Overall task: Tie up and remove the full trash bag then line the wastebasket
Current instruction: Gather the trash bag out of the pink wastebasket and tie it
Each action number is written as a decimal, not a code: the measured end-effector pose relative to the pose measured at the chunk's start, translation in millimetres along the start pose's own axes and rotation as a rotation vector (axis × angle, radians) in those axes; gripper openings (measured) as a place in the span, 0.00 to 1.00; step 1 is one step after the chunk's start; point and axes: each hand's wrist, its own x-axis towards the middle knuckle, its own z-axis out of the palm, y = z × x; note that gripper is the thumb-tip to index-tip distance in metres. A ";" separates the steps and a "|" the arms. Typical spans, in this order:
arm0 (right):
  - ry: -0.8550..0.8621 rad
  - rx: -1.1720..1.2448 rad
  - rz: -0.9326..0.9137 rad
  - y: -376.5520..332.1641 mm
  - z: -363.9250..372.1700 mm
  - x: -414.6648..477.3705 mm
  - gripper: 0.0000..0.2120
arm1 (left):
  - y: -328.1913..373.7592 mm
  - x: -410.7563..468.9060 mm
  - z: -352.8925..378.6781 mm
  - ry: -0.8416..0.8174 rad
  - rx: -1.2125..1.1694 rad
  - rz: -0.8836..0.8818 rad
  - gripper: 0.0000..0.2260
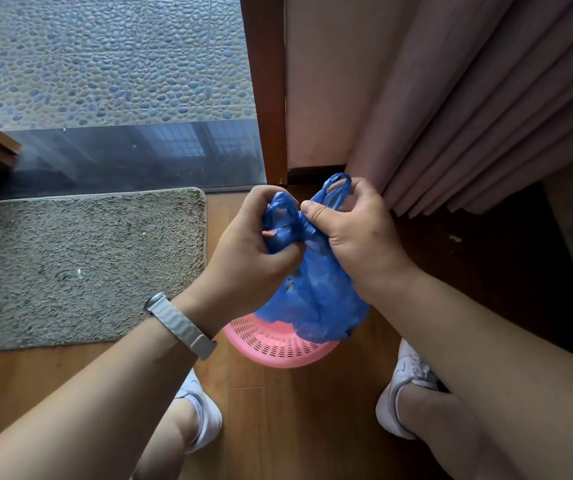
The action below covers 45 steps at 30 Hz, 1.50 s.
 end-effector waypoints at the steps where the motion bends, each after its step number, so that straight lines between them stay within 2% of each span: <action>1: 0.034 -0.027 -0.023 1.0 0.9 -1.7 0.16 | 1.6 0.1 0.2 -0.007 -0.038 -0.010 0.18; 4: 0.082 -0.216 -0.240 2.3 -2.0 -4.5 0.23 | 4.4 1.0 -1.4 -0.044 -0.145 -0.023 0.18; 6: 0.099 -0.310 -0.356 1.3 -6.4 -2.4 0.22 | 4.5 1.7 -4.2 -0.092 -0.189 -0.045 0.18; 10: 0.043 -0.519 -0.472 4.1 -13.4 -0.2 0.06 | 4.1 0.9 -7.0 -0.157 -0.218 -0.092 0.20; 12: 0.004 -0.511 -0.427 5.7 -15.0 1.1 0.02 | 4.5 0.9 -7.3 -0.133 -0.202 -0.091 0.20; 16: -0.204 -0.576 -0.286 9.3 -18.7 5.0 0.08 | 5.8 2.2 -8.9 -0.024 -0.125 -0.052 0.14; 20: -0.370 -0.699 -0.245 13.9 -17.9 3.7 0.17 | 8.2 1.7 -8.8 0.013 -0.154 -0.094 0.12; 23: -0.390 -0.715 -0.219 10.8 -15.9 2.4 0.21 | 7.4 1.1 -8.8 0.028 -0.129 -0.103 0.12; 27: -0.412 -0.719 -0.217 5.7 -16.5 0.0 0.21 | 5.7 0.2 -8.4 0.037 -0.131 -0.114 0.11; 32: -0.520 -0.465 -0.081 -3.3 -19.8 -6.2 0.21 | 6.7 2.5 -9.1 0.031 -0.244 -0.152 0.12; 36: -0.621 -0.574 -0.091 -6.5 -27.6 -8.7 0.13 | 7.0 3.5 -10.8 0.018 -0.245 -0.173 0.11; 40: -0.595 -0.542 -0.013 -0.1 -27.3 -9.5 0.05 | 5.1 2.4 -6.6 0.009 -0.193 -0.183 0.11; 45: -0.539 -0.327 0.100 -5.4 -28.8 -4.9 0.08 | 5.3 5.2 -9.3 0.005 -0.143 -0.126 0.10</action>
